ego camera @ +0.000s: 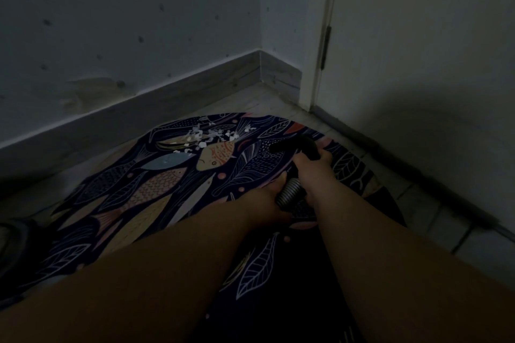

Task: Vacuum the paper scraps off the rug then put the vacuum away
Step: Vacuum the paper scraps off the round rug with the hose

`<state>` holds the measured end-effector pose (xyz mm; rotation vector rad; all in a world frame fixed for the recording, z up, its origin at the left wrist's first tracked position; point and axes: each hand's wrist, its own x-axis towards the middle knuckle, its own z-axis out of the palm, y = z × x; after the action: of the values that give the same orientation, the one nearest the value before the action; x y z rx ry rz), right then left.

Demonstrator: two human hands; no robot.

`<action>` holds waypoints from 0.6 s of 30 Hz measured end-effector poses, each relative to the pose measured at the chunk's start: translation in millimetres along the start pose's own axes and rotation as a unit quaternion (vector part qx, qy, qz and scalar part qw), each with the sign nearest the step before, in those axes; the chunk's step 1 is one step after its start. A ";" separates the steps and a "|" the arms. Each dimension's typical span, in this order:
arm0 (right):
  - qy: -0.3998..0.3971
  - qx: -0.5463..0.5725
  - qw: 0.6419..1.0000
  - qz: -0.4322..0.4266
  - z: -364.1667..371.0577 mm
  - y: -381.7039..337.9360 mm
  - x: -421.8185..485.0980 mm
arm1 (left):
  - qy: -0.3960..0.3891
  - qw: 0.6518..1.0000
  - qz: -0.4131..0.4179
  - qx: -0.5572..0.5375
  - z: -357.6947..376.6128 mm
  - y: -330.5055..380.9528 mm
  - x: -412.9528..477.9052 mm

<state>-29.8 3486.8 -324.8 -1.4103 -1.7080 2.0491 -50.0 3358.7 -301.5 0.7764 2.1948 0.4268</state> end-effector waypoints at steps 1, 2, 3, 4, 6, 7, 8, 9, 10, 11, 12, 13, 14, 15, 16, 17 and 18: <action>0.000 0.008 1.000 -0.004 0.6 0.8 0.0 | 0.000 1.000 -0.001 -0.004 -0.7 -0.6 0.0; -0.003 0.016 1.000 -0.008 1.5 1.8 0.9 | 0.000 1.000 -0.002 -0.009 -1.9 -2.0 0.0; -0.010 0.021 1.000 -0.010 2.4 3.0 1.5 | 0.001 1.000 -0.003 -0.013 -3.5 -3.6 0.4; -0.023 0.024 0.999 -0.013 2.9 4.5 1.9 | 0.004 1.000 -0.007 -0.015 -5.3 -5.8 1.3; -0.066 0.035 0.997 -0.015 4.1 6.9 1.2 | 0.014 1.000 -0.016 -0.014 -9.1 -10.2 3.5; -0.089 0.039 0.995 -0.016 4.9 8.1 1.7 | 0.017 1.000 -0.020 -0.014 -10.5 -12.2 4.1; -0.104 0.041 0.994 -0.020 6.4 10.0 4.0 | 0.017 0.999 -0.023 -0.014 -11.4 -14.4 5.0; -0.110 0.041 0.993 -0.021 8.5 11.1 5.8 | 0.016 0.999 -0.027 -0.016 -12.2 -16.4 5.7; -0.111 0.042 0.993 -0.022 11.8 11.6 6.7 | 0.015 0.999 -0.031 -0.020 -12.7 -19.0 6.3; -0.108 0.038 0.993 -0.022 14.7 12.5 7.6 | 0.014 0.999 -0.036 -0.023 -12.8 -20.9 6.4; -0.103 0.031 0.994 -0.025 17.8 13.7 9.6 | 0.014 0.999 -0.041 -0.025 -12.6 -23.2 6.9; -0.103 0.024 0.994 -0.028 19.3 14.2 11.4 | 0.013 0.999 -0.045 -0.026 -12.4 -24.2 7.2; -0.109 0.017 0.993 -0.032 22.4 14.0 12.9 | 0.013 0.998 -0.051 -0.029 -13.1 -26.5 8.0; -0.118 0.010 0.992 -0.035 24.9 11.8 13.3 | 0.013 0.998 -0.056 -0.037 -14.4 -27.6 8.2; -0.124 0.002 0.991 -0.040 27.8 9.0 14.8 | 0.015 0.997 -0.060 -0.047 -16.5 -28.0 8.2; -0.128 -0.004 0.991 -0.045 30.6 4.5 16.6 | 0.018 0.996 -0.062 -0.056 -18.9 -27.8 8.6; -0.129 -0.009 0.990 -0.051 32.6 -1.2 17.9 | 0.024 0.996 -0.062 -0.061 -21.5 -26.7 9.7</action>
<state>-63.2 3475.2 -336.2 -1.0759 -1.8536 2.2446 -81.9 3343.4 -306.4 0.5664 2.2233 0.5161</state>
